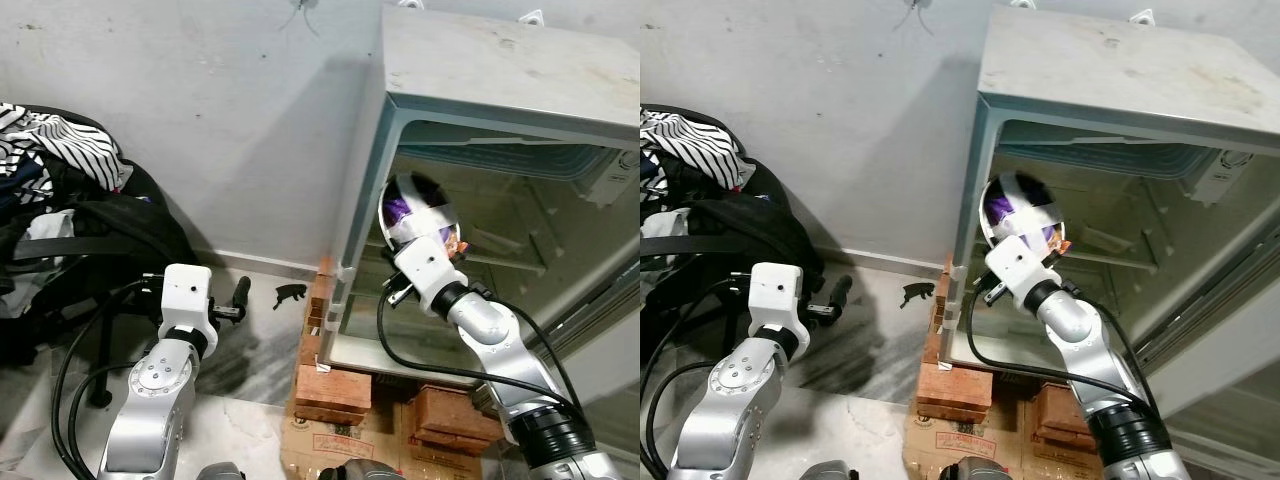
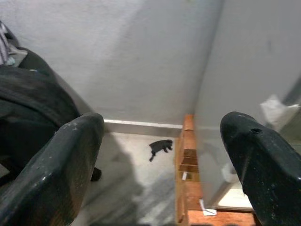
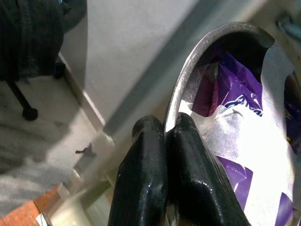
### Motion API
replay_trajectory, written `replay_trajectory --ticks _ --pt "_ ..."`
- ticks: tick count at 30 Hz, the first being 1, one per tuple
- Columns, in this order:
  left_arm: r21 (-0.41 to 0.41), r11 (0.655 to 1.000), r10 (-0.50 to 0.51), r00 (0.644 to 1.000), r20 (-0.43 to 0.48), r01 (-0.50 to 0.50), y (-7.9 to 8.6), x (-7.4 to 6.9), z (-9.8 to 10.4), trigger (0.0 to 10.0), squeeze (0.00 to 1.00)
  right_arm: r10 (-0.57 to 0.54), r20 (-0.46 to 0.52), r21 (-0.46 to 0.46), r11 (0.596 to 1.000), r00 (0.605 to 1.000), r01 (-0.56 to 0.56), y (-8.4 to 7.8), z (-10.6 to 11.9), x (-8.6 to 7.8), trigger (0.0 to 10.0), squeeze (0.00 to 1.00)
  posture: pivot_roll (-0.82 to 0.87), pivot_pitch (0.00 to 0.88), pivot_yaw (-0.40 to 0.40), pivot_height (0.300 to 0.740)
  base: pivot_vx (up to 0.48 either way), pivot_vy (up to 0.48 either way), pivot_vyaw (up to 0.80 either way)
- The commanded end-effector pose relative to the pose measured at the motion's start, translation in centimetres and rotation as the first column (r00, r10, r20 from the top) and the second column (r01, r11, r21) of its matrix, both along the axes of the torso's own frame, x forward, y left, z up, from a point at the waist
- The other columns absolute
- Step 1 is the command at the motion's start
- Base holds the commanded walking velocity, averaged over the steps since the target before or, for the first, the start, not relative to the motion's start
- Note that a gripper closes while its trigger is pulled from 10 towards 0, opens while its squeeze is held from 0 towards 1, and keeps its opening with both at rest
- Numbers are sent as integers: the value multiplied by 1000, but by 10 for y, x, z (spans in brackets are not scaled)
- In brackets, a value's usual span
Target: Restocking fridge
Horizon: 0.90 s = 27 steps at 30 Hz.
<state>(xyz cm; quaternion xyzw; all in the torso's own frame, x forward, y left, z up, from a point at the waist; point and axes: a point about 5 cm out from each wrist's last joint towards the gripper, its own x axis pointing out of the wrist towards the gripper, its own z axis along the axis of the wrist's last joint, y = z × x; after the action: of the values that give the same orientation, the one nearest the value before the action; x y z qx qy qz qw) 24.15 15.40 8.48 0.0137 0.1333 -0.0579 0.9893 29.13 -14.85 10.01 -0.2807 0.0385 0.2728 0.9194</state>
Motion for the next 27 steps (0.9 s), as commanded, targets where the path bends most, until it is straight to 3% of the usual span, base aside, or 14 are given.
replay_trajectory --ticks 1,5,17,22,27 --pt "-12 1000 -14 1000 -3 14 -4 0 1 10000 0 -14 6 -28 1000 1000 14 -6 3 2 10000 0 47 0 -65 740 0 -428 0" --pt "-13 1000 -13 1000 0 13 -5 1 1 10000 0 -14 1 -34 999 1000 14 -7 2 2 10000 0 47 0 -63 740 120 -413 0" --pt "-32 997 64 998 -11 -65 2 1 1 10000 0 -19 -5 -43 999 1000 19 -10 1 2 10000 0 42 0 -65 740 0 0 0" --pt "-54 985 158 986 -52 -161 13 1 -3 10000 0 -13 9 -42 999 1000 14 -8 4 4 10000 0 46 0 -67 740 0 0 0" --pt "-49 986 156 987 -33 -157 15 -1 0 10000 0 34 23 -65 997 999 -32 -3 5 3 10000 0 48 0 -73 740 49 0 0"
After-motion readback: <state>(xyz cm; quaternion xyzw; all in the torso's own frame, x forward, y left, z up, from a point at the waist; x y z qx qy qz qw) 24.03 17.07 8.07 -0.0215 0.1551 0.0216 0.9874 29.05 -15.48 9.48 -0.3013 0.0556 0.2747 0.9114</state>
